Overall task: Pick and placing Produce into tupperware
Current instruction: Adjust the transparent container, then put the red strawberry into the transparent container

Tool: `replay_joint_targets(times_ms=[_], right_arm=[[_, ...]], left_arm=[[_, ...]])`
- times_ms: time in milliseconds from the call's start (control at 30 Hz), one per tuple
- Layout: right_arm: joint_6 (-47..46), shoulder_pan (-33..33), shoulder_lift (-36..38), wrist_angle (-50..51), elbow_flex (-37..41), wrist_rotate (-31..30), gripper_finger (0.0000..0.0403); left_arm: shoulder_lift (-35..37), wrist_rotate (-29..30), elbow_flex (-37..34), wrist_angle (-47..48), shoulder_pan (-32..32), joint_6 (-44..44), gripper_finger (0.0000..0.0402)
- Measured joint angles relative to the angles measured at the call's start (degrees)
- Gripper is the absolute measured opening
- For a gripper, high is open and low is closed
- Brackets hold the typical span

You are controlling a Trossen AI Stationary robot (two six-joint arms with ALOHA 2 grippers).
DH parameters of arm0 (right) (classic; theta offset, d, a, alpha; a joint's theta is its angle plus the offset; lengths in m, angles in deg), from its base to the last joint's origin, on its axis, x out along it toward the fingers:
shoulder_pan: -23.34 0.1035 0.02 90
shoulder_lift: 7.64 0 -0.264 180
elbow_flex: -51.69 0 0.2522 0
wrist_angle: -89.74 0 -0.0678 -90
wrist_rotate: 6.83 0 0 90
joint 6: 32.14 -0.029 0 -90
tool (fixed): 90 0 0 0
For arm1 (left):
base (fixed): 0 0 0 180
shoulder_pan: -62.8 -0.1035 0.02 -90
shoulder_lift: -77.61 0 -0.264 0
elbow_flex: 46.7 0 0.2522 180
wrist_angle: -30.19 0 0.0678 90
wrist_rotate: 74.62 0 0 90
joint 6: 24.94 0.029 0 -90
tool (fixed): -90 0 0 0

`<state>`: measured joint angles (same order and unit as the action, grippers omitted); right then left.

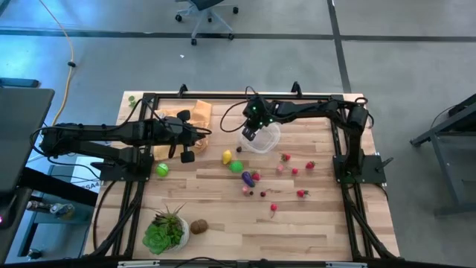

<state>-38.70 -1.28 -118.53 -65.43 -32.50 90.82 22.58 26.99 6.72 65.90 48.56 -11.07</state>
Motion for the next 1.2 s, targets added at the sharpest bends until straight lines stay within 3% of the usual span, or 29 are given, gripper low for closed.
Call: replay_joint_targets(times_ms=[167, 300, 500, 700, 933, 1200], right_arm=[[0.1, 0.3, 1.9, 1.5, 0.0, 5.6, 0.0], [0.0, 0.8, 7.0, 7.8, 0.0, 5.4, 0.0], [0.0, 2.6, 19.6, 20.8, 0.0, -2.0, 0.0], [-4.5, 10.1, 34.2, 31.0, 2.0, -12.4, 0.0], [-22.0, 23.3, 53.1, 33.0, 15.6, -20.0, 0.0], [-43.6, 35.7, 68.6, 33.3, 30.5, -21.2, 0.0]], left_arm=[[0.0, 0.0, 0.0, 0.4, 0.0, 0.9, 0.0003], [0.0, 0.0, 0.0, 0.6, 0.0, 1.3, 0.0003], [0.0, 0.0, 0.0, 0.6, 0.0, 1.4, 0.0003], [0.0, -0.5, 0.0, 0.7, 0.0, 2.4, 0.0003], [0.0, -0.7, 0.0, 0.8, 0.0, 2.4, 0.0003], [0.0, -2.0, 0.0, 0.7, 0.0, 3.9, 0.0003]])
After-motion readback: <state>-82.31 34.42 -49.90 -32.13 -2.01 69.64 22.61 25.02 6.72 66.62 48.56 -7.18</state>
